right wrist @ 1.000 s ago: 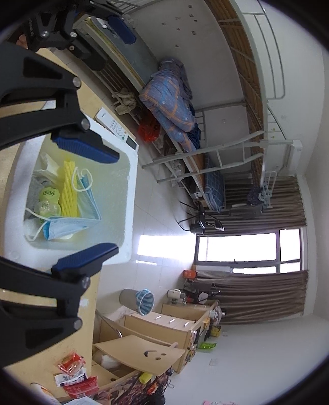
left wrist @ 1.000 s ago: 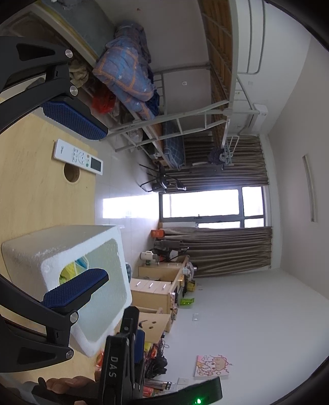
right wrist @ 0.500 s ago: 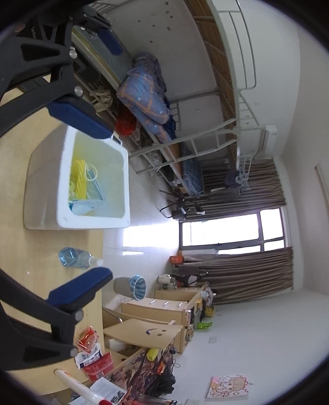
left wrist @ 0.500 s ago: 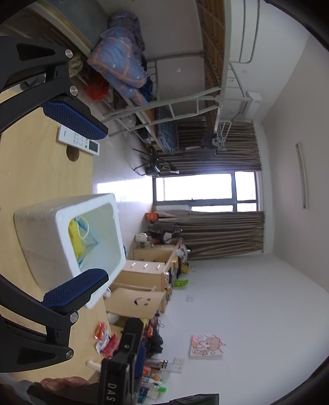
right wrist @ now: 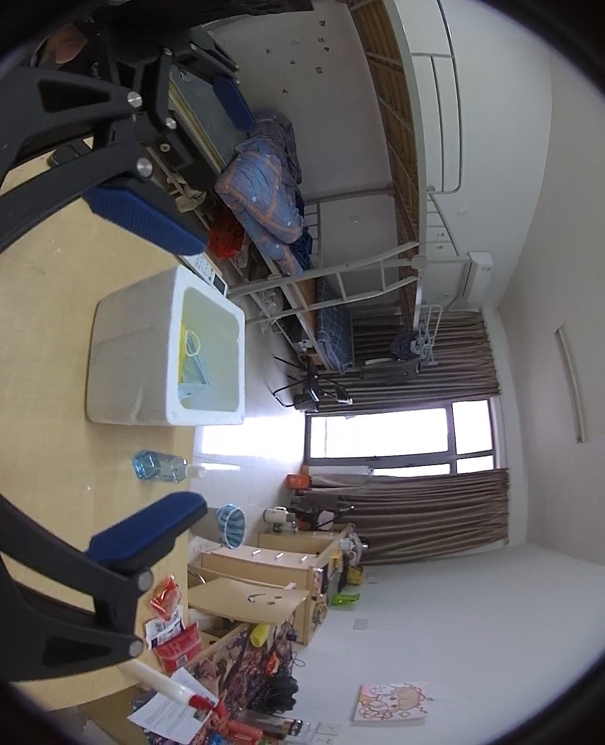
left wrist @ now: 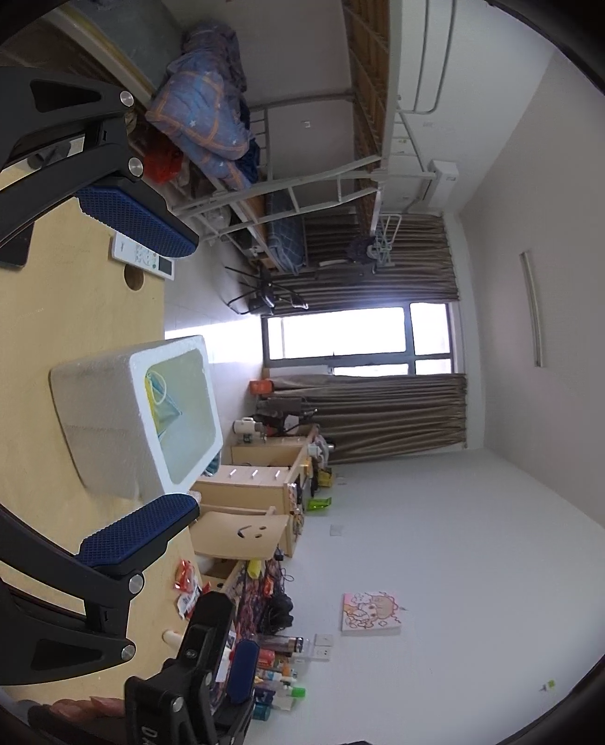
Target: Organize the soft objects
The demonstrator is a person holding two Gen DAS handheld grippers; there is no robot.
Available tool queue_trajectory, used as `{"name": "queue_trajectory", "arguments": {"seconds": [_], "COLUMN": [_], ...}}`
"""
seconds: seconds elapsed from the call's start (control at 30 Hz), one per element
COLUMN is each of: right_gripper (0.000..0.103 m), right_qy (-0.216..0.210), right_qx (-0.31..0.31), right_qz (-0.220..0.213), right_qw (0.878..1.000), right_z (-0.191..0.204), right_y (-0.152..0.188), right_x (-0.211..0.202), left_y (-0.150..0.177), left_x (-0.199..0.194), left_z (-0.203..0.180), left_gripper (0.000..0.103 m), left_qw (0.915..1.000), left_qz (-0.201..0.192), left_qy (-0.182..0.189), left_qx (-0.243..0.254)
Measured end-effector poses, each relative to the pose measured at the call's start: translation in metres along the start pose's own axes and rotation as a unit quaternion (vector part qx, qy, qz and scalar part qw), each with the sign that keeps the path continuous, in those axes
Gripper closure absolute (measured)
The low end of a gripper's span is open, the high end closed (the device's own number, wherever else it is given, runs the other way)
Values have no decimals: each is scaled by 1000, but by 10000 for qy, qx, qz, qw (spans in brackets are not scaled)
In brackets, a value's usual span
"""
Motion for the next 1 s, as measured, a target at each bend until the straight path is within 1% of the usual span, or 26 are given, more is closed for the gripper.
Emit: {"name": "queue_trajectory", "arguments": {"seconds": [0.2,0.3,0.5,0.6,0.73,0.83,0.9,1.0], "right_gripper": [0,0,0,0,0,0,0,0], "right_qy": [94,227,355,412,388,395,312,383], "right_qx": [11,-5,-56,-23,125,152,139,178], "right_qz": [-65,-137,-308,-390,-423,-525,-584,-615], "right_qw": [9999,9996,9989,9984,9983,9977,9977,9972], "right_z": [-4,-4,-2,-8,-11,-12,-12,-13], "right_y": [9,13,24,34,46,57,66,77], "right_x": [-25,-36,-63,-76,-85,-91,-94,-97], "left_y": [4,6,13,23,36,49,56,70], "left_x": [-18,-27,-51,-59,-66,-71,-73,-77], "left_z": [-10,-13,-20,-25,-28,-33,-34,-34], "left_gripper": [1,1,1,1,1,1,1,1], "left_qw": [10000,9999,9995,9993,9991,9989,9988,9984], "left_qz": [-56,-83,-280,-307,-353,-367,-380,-437], "left_qy": [42,64,114,209,206,242,258,272], "left_qx": [-6,8,-10,-80,-112,-141,-163,-212]}}
Point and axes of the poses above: each gripper's, at about its wrist camera, not at the fingertips, and x roughly the way its jaws point, z to its left, y to its underside, the point moved 7 cm from there along x, roughly the way its jaws point, and after that the axes turned 12 degrees about y, right-handed, at the moved point
